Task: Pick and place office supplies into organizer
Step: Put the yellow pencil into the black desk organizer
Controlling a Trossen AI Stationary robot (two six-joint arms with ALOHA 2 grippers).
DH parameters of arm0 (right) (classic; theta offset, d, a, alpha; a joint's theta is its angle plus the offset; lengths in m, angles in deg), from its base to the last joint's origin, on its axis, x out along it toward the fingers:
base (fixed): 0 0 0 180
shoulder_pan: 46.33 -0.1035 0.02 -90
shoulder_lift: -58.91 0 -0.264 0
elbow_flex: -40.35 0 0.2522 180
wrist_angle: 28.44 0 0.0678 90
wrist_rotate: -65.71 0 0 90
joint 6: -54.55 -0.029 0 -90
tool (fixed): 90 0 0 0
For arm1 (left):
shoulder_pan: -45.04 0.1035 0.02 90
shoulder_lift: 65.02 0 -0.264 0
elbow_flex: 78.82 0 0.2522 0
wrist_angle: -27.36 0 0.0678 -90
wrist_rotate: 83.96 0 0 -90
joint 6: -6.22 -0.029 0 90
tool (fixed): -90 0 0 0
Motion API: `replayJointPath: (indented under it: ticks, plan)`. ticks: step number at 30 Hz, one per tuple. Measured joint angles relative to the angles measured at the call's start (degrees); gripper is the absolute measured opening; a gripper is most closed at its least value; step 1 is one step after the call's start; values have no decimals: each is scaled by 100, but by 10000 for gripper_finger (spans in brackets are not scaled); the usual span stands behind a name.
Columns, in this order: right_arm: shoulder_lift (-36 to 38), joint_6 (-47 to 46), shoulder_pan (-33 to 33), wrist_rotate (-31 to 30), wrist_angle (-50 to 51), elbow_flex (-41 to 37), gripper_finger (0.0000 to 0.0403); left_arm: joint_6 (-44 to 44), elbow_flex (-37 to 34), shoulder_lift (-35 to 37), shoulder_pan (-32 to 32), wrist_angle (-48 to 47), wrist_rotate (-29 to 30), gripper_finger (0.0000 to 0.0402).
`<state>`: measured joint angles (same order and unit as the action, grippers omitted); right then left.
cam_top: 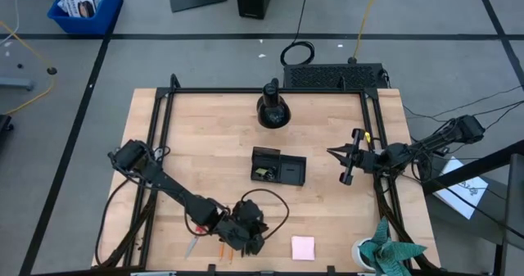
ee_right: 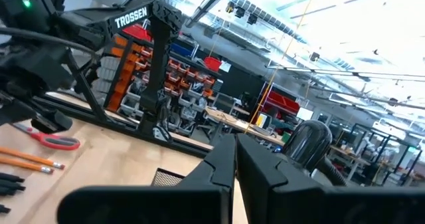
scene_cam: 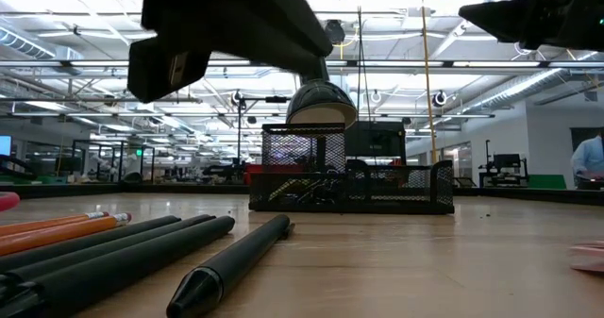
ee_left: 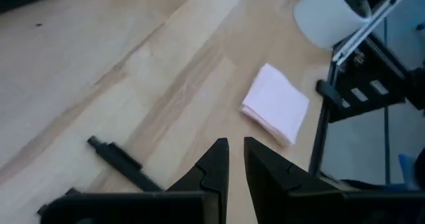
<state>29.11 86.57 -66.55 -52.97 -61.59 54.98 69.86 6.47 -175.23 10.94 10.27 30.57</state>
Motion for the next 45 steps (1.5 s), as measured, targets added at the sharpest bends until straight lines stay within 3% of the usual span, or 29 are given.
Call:
replayJointPath:
  ticks: [4,13,21,29,37,45]
  plan:
    - [0,186,0,0,0,0,9,-98,470,-7,4,-426,169,51]
    - [0,491,-2,0,-287,0,9,-56,1551,-2,-126,-2486,491,51]
    - [2,325,-2,0,-385,0,9,2079,1723,-2,-495,-4772,-119,51]
    - [2,138,-2,0,-385,0,9,2044,1722,-33,-449,-4315,242,51]
    - [0,13,-2,12,-346,0,9,1686,1720,-581,95,-4544,-841,51]
    - [2,-29,-2,13,-254,0,9,2009,1720,-508,135,-5266,-1140,51]
